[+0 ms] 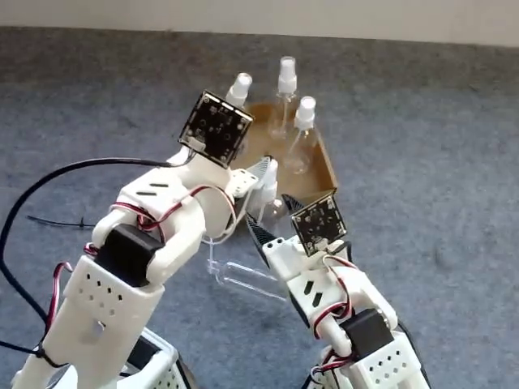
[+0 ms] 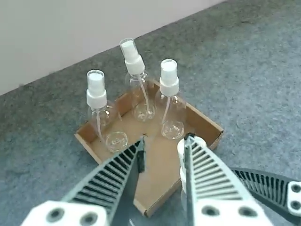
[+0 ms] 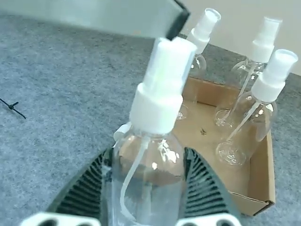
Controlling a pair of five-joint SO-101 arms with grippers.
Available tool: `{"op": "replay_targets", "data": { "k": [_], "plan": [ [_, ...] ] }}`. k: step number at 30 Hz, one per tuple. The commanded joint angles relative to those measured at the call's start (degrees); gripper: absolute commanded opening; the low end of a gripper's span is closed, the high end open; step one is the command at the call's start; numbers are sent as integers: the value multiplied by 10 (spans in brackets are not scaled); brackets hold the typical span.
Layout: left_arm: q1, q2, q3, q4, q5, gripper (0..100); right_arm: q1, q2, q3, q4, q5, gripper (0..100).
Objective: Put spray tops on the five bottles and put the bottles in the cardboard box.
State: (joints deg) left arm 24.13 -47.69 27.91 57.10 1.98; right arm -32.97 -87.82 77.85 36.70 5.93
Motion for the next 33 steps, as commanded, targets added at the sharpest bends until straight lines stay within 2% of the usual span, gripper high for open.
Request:
{"op": "replay_targets", "data": {
  "k": [1, 4, 7, 11, 14, 19, 24, 28, 33],
  "plan": [
    [-35, -21, -78, 46, -11, 134, -3, -8, -9, -15, 24, 4],
    [-64, -54, -119, 96, -55, 134, -3, -8, 8, -15, 40, 4],
    [-105, -105, -102, 124, -98, 134, -3, -8, 15, -31, 38, 4],
    [-199, -176, 25, 102, -113, 133, 1, -2, 14, -171, 38, 4],
    [-265, -206, 148, 65, -111, 133, -1, 0, 14, -246, 38, 4],
    [-313, -204, 321, -41, -78, 133, -1, 98, -1, -378, 37, 4],
    [-332, -205, 393, -136, -44, 130, -3, 316, -95, -503, 37, 4],
    [-378, -202, 430, -212, -40, 130, -2, 479, -162, -603, 37, 4],
    [-404, -202, 454, -251, -40, 130, 0, 625, -185, -751, 37, 4]
  ]
}}
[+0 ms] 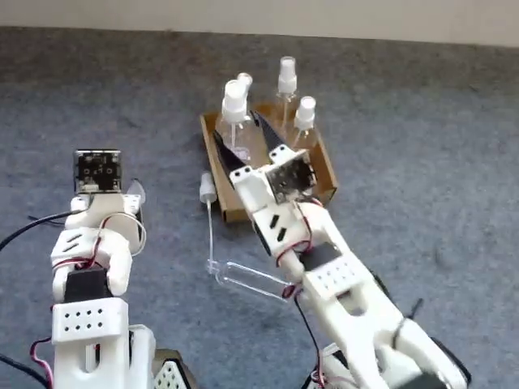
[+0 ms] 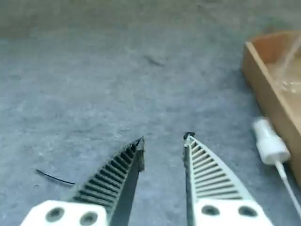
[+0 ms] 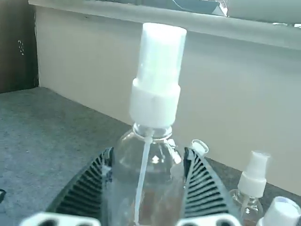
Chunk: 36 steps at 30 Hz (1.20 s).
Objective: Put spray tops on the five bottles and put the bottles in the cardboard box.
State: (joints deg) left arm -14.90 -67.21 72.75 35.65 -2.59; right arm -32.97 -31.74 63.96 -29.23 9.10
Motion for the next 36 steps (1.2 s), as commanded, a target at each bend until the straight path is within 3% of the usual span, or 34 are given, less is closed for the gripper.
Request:
{"op": "replay_targets", "data": {
  "k": [1, 13, 17, 36],
  "plan": [
    [-12, -7, 8, -38, 6, 130, 0, 89, -47, -120, 5, 4],
    [6, -6, 16, -39, 6, 130, 9, 309, -63, -298, -22, 4],
    [6, -6, 17, -39, 6, 130, 29, 356, -101, -299, -64, 4],
    [6, -6, 19, -39, 6, 130, 36, 455, -138, -301, -63, 4]
  ]
}}
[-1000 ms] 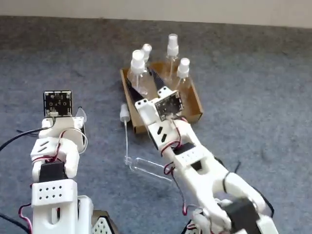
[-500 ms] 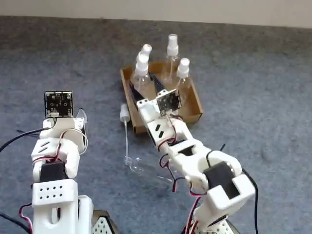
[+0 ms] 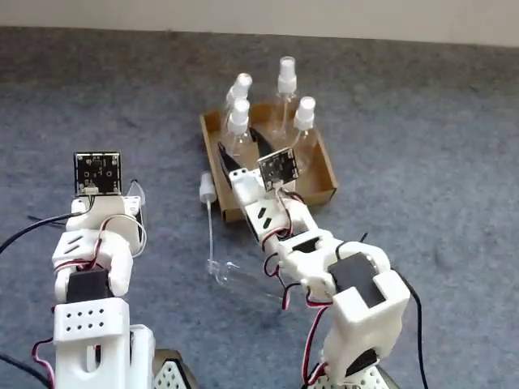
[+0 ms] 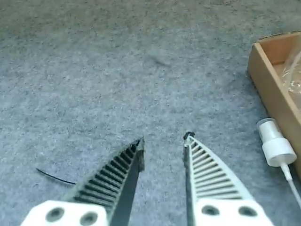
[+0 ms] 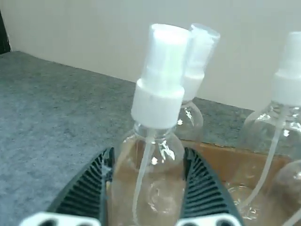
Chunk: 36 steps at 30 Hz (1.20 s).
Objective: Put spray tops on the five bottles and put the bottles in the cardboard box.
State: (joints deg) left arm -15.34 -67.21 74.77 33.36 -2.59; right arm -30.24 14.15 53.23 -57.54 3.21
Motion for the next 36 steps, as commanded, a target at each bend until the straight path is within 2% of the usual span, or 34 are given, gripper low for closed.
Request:
{"op": "replay_targets", "data": {
  "k": [1, 11, 16, 24, 36],
  "plan": [
    [10, -6, -1, -16, 6, 130, 8, -3, -31, -18, -4, 4],
    [10, -6, -1, -16, 5, 130, 8, -5, -28, -18, -3, 7],
    [10, -6, -1, -16, 5, 130, 6, -6, -28, -18, 58, 8],
    [10, -6, 0, -16, 5, 130, 5, -6, -27, -17, 56, 115],
    [10, -6, 0, -16, 5, 130, 4, -7, -27, -16, 56, 120]
  ]
}}
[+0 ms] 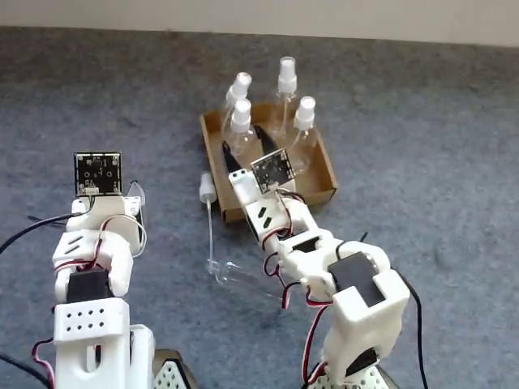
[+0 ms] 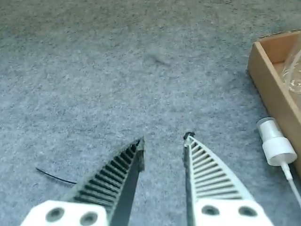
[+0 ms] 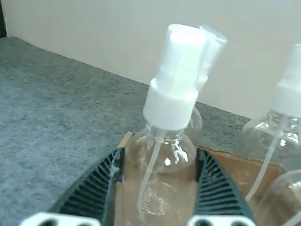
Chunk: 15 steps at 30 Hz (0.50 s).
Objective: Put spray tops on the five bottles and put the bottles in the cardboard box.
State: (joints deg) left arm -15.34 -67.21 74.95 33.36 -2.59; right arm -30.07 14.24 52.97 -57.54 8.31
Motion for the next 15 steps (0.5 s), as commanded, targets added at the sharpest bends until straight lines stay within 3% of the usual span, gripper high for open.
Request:
{"op": "replay_targets", "data": {
  "k": [1, 7, 15],
  "plan": [
    [10, -6, -2, -16, 5, 130, 2, -8, -24, -16, 5, 120],
    [10, -6, -2, -16, 5, 130, -3, -8, -25, -15, 7, 125],
    [10, -6, -2, -16, 5, 130, -7, -8, -28, 31, 6, 232]
  ]
}}
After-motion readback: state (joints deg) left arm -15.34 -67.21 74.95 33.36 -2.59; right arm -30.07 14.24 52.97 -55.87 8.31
